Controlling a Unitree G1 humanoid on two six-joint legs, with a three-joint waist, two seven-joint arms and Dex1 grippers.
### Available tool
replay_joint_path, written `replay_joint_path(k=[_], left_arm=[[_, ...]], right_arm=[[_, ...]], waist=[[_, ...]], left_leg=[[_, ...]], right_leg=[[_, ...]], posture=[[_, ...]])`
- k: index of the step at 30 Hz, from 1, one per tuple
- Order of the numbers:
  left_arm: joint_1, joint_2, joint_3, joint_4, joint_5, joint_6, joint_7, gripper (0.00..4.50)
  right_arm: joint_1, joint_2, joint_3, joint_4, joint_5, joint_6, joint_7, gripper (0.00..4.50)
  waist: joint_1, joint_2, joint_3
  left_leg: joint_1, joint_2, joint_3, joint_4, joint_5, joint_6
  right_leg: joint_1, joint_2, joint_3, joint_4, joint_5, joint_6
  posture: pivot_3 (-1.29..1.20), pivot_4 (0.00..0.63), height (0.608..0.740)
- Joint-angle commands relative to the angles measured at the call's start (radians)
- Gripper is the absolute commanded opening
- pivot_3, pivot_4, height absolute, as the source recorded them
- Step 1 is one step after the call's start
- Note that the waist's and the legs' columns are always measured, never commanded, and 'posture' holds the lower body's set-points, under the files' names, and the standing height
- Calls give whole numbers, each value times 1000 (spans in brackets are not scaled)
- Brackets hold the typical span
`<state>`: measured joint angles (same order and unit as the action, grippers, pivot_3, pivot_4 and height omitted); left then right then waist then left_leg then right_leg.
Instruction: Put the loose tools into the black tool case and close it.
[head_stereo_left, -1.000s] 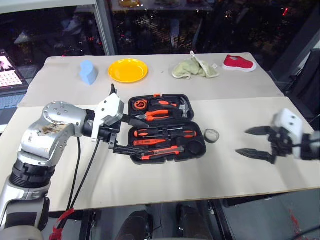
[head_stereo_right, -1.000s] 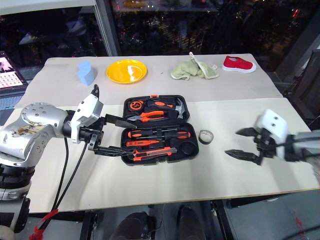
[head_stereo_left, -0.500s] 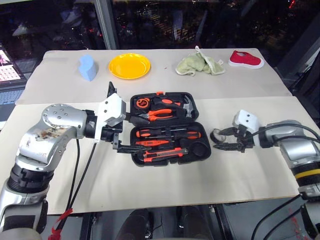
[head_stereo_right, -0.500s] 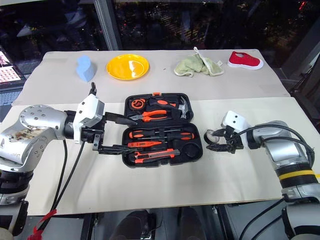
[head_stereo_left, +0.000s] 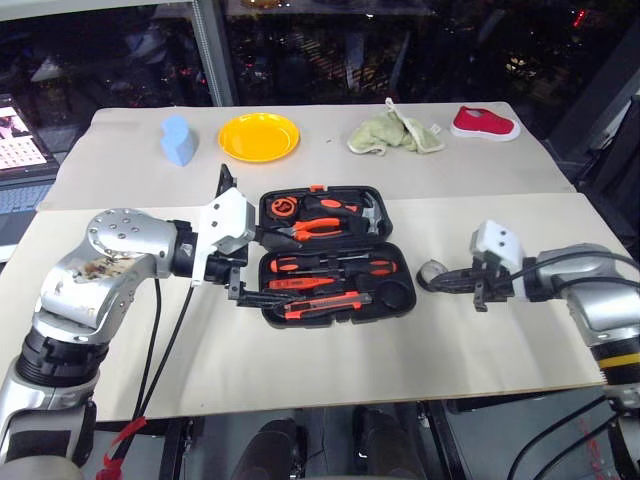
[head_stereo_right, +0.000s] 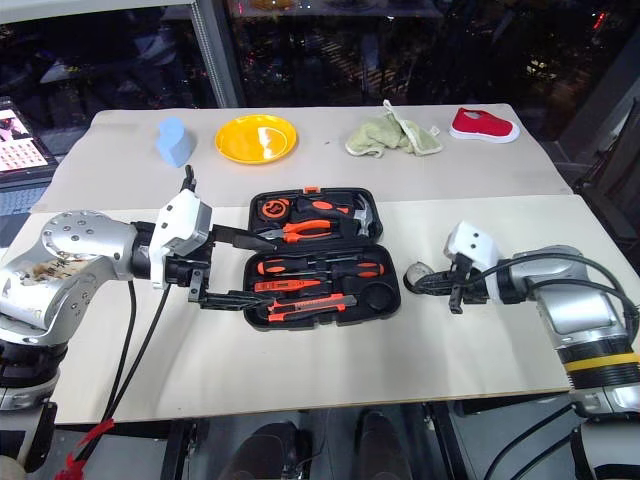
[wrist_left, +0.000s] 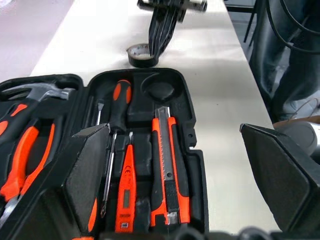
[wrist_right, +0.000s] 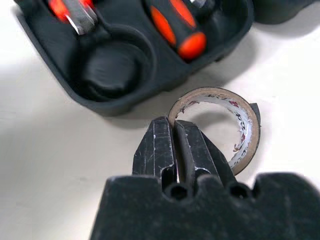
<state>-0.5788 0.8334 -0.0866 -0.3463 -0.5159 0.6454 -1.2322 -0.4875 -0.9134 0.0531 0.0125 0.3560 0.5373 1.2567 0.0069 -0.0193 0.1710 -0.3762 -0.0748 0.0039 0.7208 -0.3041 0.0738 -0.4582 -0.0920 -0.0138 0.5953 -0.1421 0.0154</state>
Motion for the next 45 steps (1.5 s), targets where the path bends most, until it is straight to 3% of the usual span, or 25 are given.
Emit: replay_joint_path(k=[1, 5, 9, 16, 17, 21, 25, 29, 30, 32, 38, 42, 45], left_arm=[[-11, 5, -7, 7, 12, -45, -18, 4500], [-21, -4, -20, 16, 15, -56, -16, 4500], [-31, -7, -25, 22, 14, -56, -16, 4500], [-31, -4, -23, 23, 11, -52, -12, 4500], [-31, -4, -22, 22, 11, -51, -12, 4500], [-25, -3, -21, 18, 9, -48, -8, 4500], [10, 1, 19, 74, 14, 1, 58, 4500], [59, 26, 60, 185, 90, -17, 154, 4500], [74, 34, 67, 221, 120, -29, 184, 4236], [98, 48, 73, 280, 166, -52, 221, 3765], [121, 37, 28, 373, 247, -130, 230, 1408], [87, -21, -15, 410, 271, -146, 229, 34], [62, -58, -45, 433, 292, -150, 230, 34]], right_arm=[[-6, 10, -55, -207, 147, 163, -20, 51], [24, 27, 26, -296, 102, 164, -61, 51], [34, 36, 118, -258, -3, 124, -115, 51], [45, 41, 159, -241, -47, 123, -139, 51], [44, 40, 162, -241, -50, 122, -141, 766], [39, 46, 137, -279, -7, 158, -137, 2044], [22, 41, -44, -294, 107, 245, -190, 3375], [50, 44, -139, -221, 112, 254, -261, 3375], [53, 50, -158, -191, 105, 250, -283, 2813], [52, 62, -172, -135, 89, 231, -311, 2266], [-4, 113, -93, 63, -26, 102, -365, 162], [-76, 165, -26, 169, -76, 42, -349, 0], [-111, 192, 16, 194, -95, 35, -324, 0]], waist=[[-1, 0, 0], [3, 0, 0], [6, 0, 0], [5, 0, 0], [6, 0, 0], [5, 0, 0], [5, 0, 0], [5, 0, 0], [4, 0, 0], [4, 0, 0], [3, 0, 0], [4, 0, 0], [3, 0, 0]], left_leg=[[0, 2, 0, 0, 0, 0], [0, 3, -1, -1, 1, -1], [-1, 2, 0, 0, 0, -1], [-1, 1, 0, 0, 0, -1], [-1, 1, 0, 0, 0, -1], [-1, 1, 0, 0, 0, -1], [-1, 1, 0, 0, 0, -1], [0, 1, 0, 0, 0, -1], [1, 1, 0, -1, 0, -1], [1, 1, 0, -1, 0, -1], [1, 1, 1, -3, 1, -1], [1, 1, 2, -4, 1, -1], [1, 1, 2, -4, 1, -1]], right_leg=[[0, 0, 0, 0, 1, -1], [0, 1, -1, 0, 1, -2], [0, 2, -2, 0, 1, -2], [0, 2, -2, -1, 1, -2], [0, 2, -2, -1, 1, -2], [0, 2, -2, -1, 1, -1], [0, 2, -1, -1, 1, -1], [0, 2, -1, 0, 1, -1], [0, 2, -1, -1, 1, -1], [0, 2, -1, 0, 1, -2], [-1, 2, 0, -1, 1, -2], [-1, 1, 0, -1, 1, -2], [-1, 1, -1, -1, 1, -2]], posture=[[0, 150, 740], [0, 150, 740], [0, 150, 740], [0, 150, 740], [0, 150, 740], [0, 150, 740], [0, 150, 740], [0, 150, 740], [0, 150, 740], [0, 150, 740], [0, 150, 740], [0, 150, 740], [0, 150, 740]])
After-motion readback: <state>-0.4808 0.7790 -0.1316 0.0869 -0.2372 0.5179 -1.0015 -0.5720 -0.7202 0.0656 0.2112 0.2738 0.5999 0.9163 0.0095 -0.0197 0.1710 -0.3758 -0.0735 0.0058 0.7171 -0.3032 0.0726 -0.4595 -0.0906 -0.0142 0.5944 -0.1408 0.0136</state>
